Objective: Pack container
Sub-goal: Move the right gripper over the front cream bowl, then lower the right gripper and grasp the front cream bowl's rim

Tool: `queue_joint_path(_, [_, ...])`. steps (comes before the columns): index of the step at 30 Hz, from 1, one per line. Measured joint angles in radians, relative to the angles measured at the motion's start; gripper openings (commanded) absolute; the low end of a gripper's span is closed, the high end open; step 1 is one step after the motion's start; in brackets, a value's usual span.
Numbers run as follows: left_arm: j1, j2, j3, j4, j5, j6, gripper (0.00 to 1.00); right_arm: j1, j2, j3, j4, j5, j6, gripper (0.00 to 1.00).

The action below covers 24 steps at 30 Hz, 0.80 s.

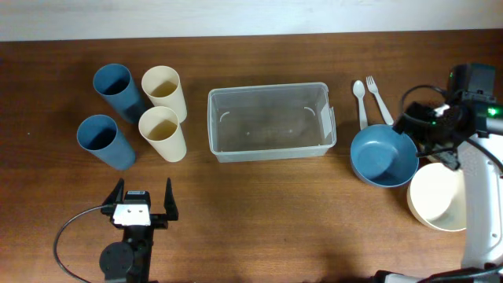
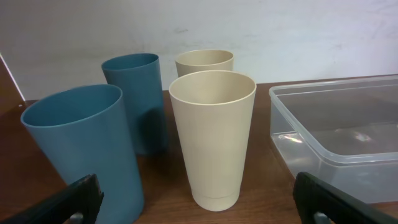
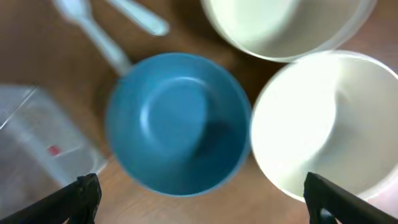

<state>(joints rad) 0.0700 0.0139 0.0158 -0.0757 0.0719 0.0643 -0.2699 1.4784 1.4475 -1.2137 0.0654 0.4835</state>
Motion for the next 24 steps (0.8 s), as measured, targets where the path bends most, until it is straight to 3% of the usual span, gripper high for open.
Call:
queue_joint_path(12, [0.000,0.000,0.000,0.000,0.000,0.000,1.00,-0.180,0.000,-0.005,-0.140,0.102,0.260,0.99])
queue_joint_path(24, [0.000,0.000,0.000,0.000,0.000,0.000,1.00,-0.391,0.004,-0.237,0.014,0.105,0.329,0.99])
